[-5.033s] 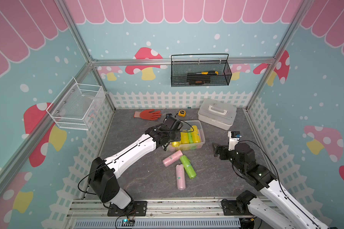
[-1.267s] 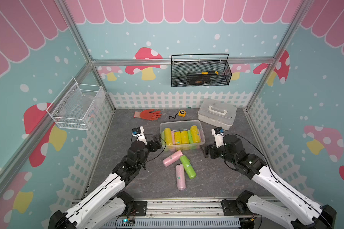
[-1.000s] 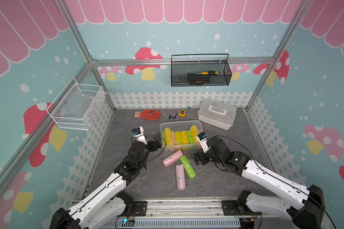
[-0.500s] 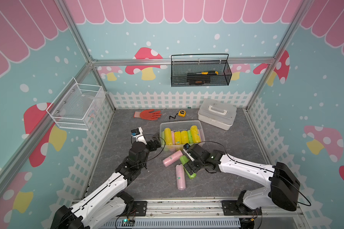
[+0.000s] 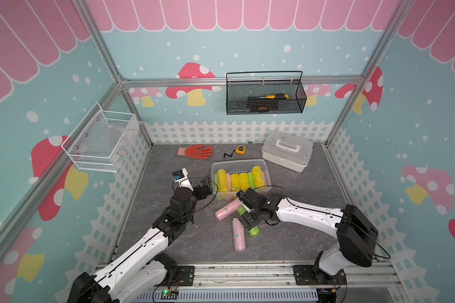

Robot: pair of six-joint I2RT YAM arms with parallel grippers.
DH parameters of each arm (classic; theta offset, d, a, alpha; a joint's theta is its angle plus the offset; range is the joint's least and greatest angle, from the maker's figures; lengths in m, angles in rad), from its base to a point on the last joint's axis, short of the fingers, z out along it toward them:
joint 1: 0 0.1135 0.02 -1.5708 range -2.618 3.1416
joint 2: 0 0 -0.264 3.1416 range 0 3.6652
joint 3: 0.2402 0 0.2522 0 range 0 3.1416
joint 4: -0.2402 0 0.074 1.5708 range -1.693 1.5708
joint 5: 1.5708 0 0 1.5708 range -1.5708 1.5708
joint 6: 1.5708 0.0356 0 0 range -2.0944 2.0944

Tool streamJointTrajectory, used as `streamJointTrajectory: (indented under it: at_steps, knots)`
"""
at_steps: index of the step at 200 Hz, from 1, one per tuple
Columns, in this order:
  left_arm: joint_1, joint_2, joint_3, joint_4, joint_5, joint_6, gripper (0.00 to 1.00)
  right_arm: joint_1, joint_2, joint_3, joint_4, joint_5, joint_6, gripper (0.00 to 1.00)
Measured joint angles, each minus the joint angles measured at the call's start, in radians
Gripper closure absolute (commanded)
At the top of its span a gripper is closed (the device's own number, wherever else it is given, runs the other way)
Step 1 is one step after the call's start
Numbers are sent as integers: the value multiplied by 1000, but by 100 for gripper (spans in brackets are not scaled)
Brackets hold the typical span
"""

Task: Put the roll of trash bags into the storage box
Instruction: Pick up the roll of trash bags from the center of the board.

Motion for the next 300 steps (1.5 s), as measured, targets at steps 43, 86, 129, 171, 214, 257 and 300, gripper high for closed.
streamJointTrajectory:
  at_steps: [43, 86, 129, 171, 214, 257, 300]
  knots:
    - [2, 11, 0, 0, 5, 0, 2, 0, 121, 38, -16, -21, 2, 13]
    - [3, 19, 0, 0, 7, -1, 2, 0, 179, 62, -22, -55, 12, 21]
    - [9, 22, 0, 0, 10, -8, 2, 0, 212, 86, -24, -74, 22, 34]
    - [11, 23, 0, 0, 10, -11, 2, 0, 220, 101, -36, -74, 23, 50]
    - [15, 23, 0, 0, 16, -21, 2, 0, 216, 103, -42, -68, 26, 60]
    - [17, 25, 0, 0, 36, -26, 2, 0, 178, 91, -37, -63, 26, 66]
    - [24, 29, 0, -2, 41, -31, 2, 0, 10, 15, -6, -45, 23, 71]
